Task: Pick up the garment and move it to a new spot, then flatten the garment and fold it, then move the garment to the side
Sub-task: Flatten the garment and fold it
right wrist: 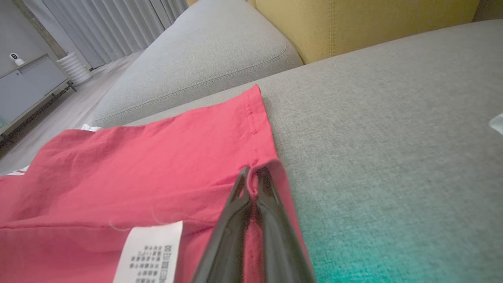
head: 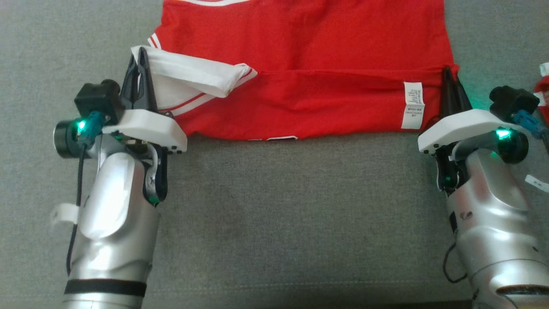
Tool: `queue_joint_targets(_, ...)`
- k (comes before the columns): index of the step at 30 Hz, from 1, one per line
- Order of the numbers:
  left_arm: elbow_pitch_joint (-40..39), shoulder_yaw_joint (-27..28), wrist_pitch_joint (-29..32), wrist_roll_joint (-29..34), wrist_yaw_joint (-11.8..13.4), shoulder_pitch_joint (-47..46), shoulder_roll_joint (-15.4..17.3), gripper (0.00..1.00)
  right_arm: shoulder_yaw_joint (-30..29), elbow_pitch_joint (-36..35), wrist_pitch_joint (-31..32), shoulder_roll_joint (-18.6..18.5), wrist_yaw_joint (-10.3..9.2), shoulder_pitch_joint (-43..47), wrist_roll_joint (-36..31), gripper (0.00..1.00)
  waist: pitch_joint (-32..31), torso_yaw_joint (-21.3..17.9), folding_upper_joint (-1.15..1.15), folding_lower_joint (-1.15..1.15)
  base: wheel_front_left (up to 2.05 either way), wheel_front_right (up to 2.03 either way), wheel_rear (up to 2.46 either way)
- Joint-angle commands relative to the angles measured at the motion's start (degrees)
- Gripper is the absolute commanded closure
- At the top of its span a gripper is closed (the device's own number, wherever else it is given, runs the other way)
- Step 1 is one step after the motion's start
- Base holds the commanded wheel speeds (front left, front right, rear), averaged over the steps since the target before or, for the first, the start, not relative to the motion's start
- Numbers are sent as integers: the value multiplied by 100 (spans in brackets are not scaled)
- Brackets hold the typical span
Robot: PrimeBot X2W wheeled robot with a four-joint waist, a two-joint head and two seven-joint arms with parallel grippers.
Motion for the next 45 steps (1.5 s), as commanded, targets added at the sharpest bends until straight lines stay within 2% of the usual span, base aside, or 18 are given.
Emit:
queue_joint_targets(1, -112, 173, -33, 26, 46, -154, 124, 82, 99, -176, -75, 30, 37, -127, -19, 87, 47, -2, 0, -1, 0, 0, 0)
queue_joint_targets(2, -36, 167, -33, 7, 56, -145, 124, 34, 141, -220, -76, 31, 37, -124, 0, 2, 60, -4, 0, -1, 0, 0, 0)
queue_joint_targets(3, -3, 167, -33, -30, 65, -130, 124, 0, 191, -275, -76, 31, 37, -109, 58, 0, 70, -7, 0, -1, 0, 0, 0)
queue_joint_targets(12, -523, 190, -33, -423, 196, 869, 124, 0, 227, -1183, -78, 33, 37, 843, 128, 0, -181, -12, 0, -1, 0, 0, 0)
queue_joint_targets(17, -642, 22, -33, -582, 229, 1335, 124, 0, 109, -1117, -78, 33, 37, 1314, 71, 0, -367, 61, 0, -1, 0, 0, 0)
queue_joint_targets(23, -614, -137, -33, -714, 244, 1475, 124, 0, 132, -719, -78, 33, 37, 1287, -35, 0, -456, 175, 0, -1, 0, 0, 0)
queue_joint_targets(24, -589, -153, -33, -734, 217, 1473, 124, 0, 189, -629, -78, 33, 37, 1263, -60, 52, -463, 183, 0, -1, 0, 0, 0)
queue_joint_targets(25, -559, -155, -33, -772, 189, 1472, 124, 0, 225, -571, -78, 33, 37, 1234, -54, 98, -468, 187, 0, -1, 0, 0, 0)
queue_joint_targets(29, -432, -121, -33, -926, 69, 1450, 124, 0, 267, -510, -78, 33, 37, 1170, -23, 100, -481, 179, 0, -1, 0, 0, 0)
queue_joint_targets(35, -116, -53, -33, -1253, -246, 1344, 124, 0, 277, -648, -78, 33, 37, 1157, 23, 100, -454, 95, 0, -1, 0, 0, 0)
queue_joint_targets(45, 516, -65, -33, -1696, -502, 1107, 124, 0, 497, -874, -79, 33, 37, 1168, 143, 100, -413, -55, 0, -1, 0, 0, 0)
